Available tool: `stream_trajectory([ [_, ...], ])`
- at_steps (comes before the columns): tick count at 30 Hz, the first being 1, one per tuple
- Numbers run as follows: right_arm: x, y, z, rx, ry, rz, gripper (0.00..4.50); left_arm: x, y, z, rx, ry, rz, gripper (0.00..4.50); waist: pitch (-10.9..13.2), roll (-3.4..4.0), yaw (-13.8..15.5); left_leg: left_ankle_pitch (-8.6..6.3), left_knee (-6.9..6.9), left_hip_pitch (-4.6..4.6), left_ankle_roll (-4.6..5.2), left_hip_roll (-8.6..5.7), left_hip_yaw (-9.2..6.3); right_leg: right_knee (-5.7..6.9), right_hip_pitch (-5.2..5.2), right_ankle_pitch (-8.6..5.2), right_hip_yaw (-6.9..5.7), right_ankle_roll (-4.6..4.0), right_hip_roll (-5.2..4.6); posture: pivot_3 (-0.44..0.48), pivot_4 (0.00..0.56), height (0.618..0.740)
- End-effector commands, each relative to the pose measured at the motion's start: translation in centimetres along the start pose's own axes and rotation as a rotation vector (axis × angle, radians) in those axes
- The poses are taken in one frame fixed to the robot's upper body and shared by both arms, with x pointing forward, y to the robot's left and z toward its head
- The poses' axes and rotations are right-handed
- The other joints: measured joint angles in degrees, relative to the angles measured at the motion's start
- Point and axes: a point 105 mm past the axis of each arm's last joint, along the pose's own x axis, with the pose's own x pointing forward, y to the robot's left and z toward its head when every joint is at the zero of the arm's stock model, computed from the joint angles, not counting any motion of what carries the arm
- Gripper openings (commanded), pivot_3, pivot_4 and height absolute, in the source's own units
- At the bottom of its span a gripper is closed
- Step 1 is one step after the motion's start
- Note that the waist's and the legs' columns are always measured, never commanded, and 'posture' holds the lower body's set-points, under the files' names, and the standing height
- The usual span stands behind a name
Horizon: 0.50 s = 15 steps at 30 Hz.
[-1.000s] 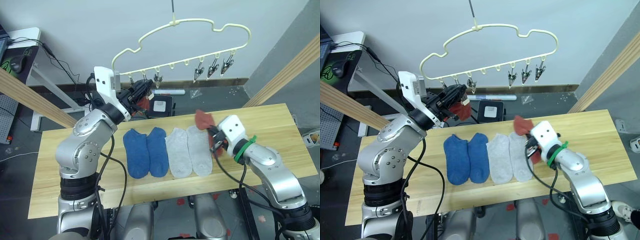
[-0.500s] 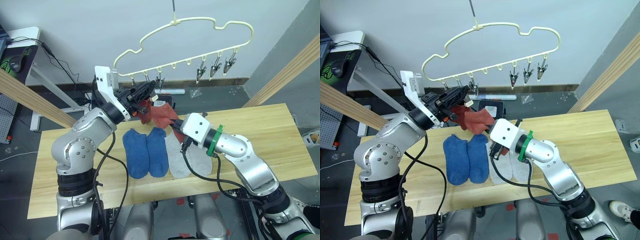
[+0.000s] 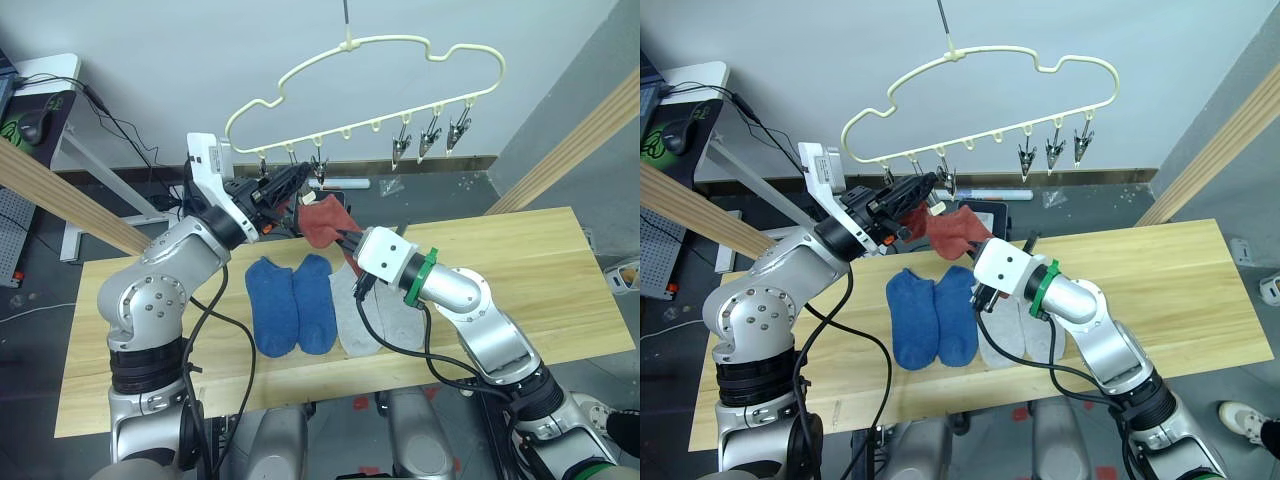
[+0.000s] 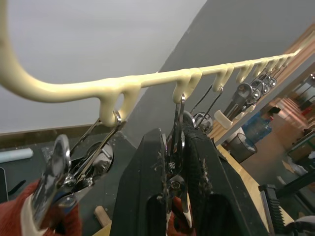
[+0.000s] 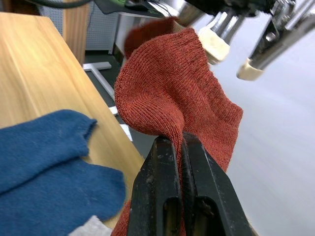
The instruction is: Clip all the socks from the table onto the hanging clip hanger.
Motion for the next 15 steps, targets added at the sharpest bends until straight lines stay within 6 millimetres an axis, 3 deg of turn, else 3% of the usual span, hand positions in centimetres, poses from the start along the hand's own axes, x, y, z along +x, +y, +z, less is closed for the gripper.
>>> stream_trajectory([
  [1, 0.04, -0.99, 1.28, -0.041, -0.058, -0.046, 0.0, -0.52, 0.05, 0.09, 0.016, 0.002, 0.011, 0.24, 0.0, 0.0, -0.03, 0.0, 0.0, 0.0, -0.01, 0.0, 0.0, 0.01, 0.0, 0.01, 0.01, -0.01, 0.0, -0.16, 0.418, 0.74],
  [15, 0.59, -1.1, 1.56, -0.081, -0.076, -0.054, 0.0, -0.67, -0.11, -0.26, 0.013, 0.007, 0.009, 0.24, -0.01, 0.0, -0.03, 0.03, 0.02, 0.0, -0.05, 0.01, 0.01, 0.11, -0.04, 0.02, 0.01, -0.03, 0.01, -0.159, 0.414, 0.74],
])
